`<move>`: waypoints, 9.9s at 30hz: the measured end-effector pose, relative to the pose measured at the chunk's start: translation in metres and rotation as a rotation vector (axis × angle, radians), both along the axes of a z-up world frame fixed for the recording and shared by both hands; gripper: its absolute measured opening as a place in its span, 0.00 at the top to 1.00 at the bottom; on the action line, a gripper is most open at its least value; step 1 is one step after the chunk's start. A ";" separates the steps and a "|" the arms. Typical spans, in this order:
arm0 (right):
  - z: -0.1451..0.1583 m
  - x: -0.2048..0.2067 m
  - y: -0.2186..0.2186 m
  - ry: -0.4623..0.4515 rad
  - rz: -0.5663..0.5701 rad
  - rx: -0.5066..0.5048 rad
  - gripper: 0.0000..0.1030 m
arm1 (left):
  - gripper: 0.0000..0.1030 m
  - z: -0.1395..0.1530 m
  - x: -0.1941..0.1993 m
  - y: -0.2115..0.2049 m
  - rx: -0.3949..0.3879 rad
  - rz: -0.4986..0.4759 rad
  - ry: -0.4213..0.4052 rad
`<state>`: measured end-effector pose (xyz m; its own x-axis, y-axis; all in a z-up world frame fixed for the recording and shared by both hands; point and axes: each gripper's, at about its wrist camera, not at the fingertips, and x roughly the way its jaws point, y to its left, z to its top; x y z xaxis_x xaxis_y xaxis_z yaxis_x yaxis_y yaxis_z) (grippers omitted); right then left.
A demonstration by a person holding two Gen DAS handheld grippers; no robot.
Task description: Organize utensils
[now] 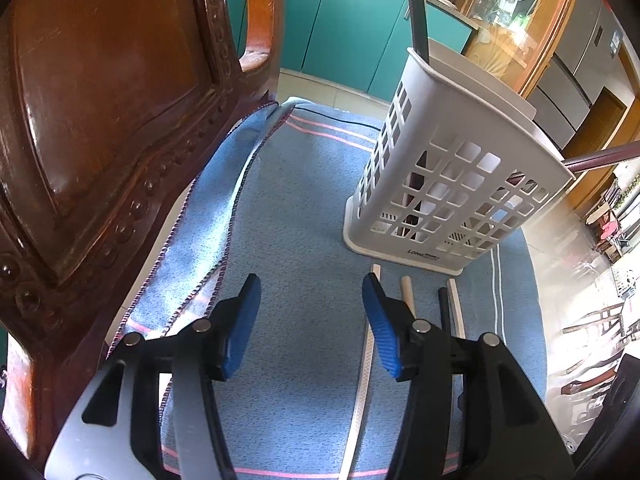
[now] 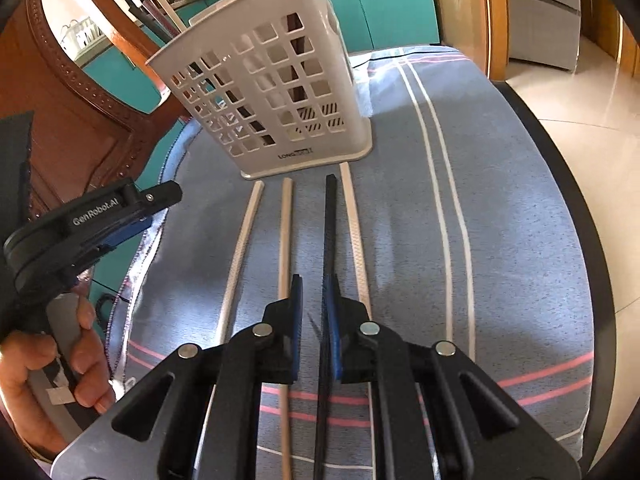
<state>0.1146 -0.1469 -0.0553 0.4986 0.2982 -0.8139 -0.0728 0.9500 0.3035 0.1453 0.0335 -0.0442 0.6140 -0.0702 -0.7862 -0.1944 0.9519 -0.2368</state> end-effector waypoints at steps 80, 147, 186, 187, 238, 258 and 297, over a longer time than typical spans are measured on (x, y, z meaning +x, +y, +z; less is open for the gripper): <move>-0.009 -0.007 -0.038 -0.028 -0.100 -0.069 0.92 | 0.37 -0.040 -0.003 -0.031 -0.066 -0.115 0.106; -0.020 0.018 -0.004 -0.054 -0.015 -0.264 0.69 | 0.32 -0.052 0.000 -0.071 0.163 -0.135 0.104; -0.024 0.030 -0.009 -0.058 0.019 -0.319 0.86 | 0.67 -0.058 0.010 -0.082 0.210 -0.200 0.056; -0.024 0.029 -0.009 -0.056 0.026 -0.307 0.92 | 0.78 -0.058 0.011 -0.082 0.207 -0.205 0.055; 0.189 0.047 -0.002 -0.752 -0.022 -0.050 0.94 | 0.94 0.116 0.007 -0.007 -0.056 0.061 -0.740; 0.169 0.015 -0.004 -0.725 -0.021 -0.110 0.91 | 0.90 0.108 -0.003 0.006 -0.071 0.048 -0.679; -0.021 0.031 -0.010 0.009 0.067 -0.132 0.92 | 0.68 0.014 0.004 -0.022 0.029 -0.034 -0.195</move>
<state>0.1455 -0.1567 -0.0763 0.4739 0.2201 -0.8526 -0.1348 0.9750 0.1768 0.1492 0.0114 -0.0298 0.7522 -0.0725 -0.6549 -0.1152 0.9641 -0.2391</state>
